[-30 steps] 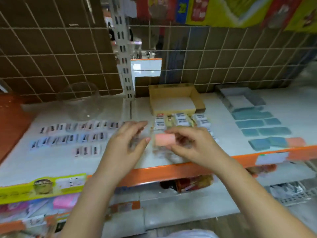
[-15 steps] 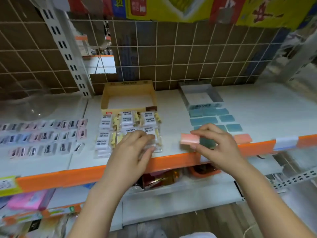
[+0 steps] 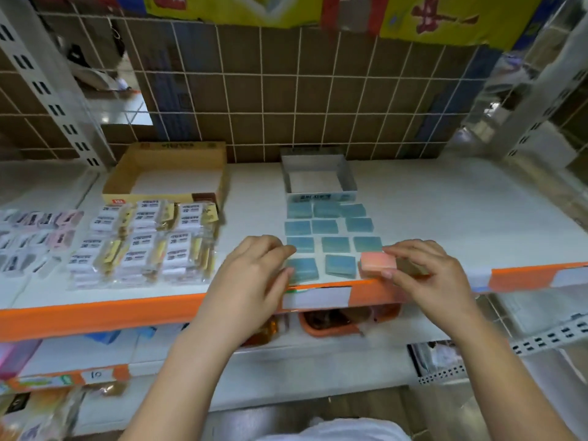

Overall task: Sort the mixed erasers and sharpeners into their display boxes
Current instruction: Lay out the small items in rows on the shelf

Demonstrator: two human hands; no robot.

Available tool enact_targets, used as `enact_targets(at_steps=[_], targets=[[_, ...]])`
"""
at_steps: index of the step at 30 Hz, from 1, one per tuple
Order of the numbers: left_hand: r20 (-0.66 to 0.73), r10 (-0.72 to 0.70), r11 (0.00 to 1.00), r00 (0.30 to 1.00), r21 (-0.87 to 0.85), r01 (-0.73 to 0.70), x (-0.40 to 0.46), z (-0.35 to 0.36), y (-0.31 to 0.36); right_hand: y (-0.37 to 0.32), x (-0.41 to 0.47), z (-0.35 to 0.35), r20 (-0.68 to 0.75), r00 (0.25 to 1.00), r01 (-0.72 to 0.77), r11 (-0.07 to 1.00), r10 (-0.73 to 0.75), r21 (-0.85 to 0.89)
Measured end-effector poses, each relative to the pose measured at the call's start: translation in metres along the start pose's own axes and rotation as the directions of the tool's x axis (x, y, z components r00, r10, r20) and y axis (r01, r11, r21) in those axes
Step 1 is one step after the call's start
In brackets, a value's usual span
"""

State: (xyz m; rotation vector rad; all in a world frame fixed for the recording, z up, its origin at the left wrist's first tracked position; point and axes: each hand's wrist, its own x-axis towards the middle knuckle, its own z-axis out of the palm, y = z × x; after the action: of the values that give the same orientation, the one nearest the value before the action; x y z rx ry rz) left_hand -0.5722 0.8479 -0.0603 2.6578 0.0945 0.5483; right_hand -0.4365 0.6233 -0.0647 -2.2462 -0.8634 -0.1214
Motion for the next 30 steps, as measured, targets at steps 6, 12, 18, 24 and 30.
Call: enact_targets(at_steps=[6,12,18,24,30], targets=[[0.012,-0.054,0.998,0.998,0.028,0.054,0.029,0.041,0.043,0.034,0.017,-0.011,0.021,0.991,0.133,0.99,-0.134,0.043],[0.11,-0.067,0.987,0.992,0.15,0.05,0.038,0.056,0.055,0.046,0.021,0.0,0.125,0.968,0.21,0.974,-0.22,0.087],[0.071,-0.117,0.983,0.991,0.149,0.106,0.039,0.058,0.064,0.051,0.024,0.0,0.147,0.958,0.223,0.961,-0.247,0.163],[-0.042,-0.176,0.963,0.984,0.201,0.181,0.025,0.033,0.059,0.018,0.041,0.011,0.084,0.923,0.36,0.918,-0.376,0.166],[-0.159,-0.308,0.895,0.938,0.287,0.342,-0.01,-0.011,0.035,-0.042,0.053,0.046,0.115,0.86,0.492,0.867,-0.498,0.077]])
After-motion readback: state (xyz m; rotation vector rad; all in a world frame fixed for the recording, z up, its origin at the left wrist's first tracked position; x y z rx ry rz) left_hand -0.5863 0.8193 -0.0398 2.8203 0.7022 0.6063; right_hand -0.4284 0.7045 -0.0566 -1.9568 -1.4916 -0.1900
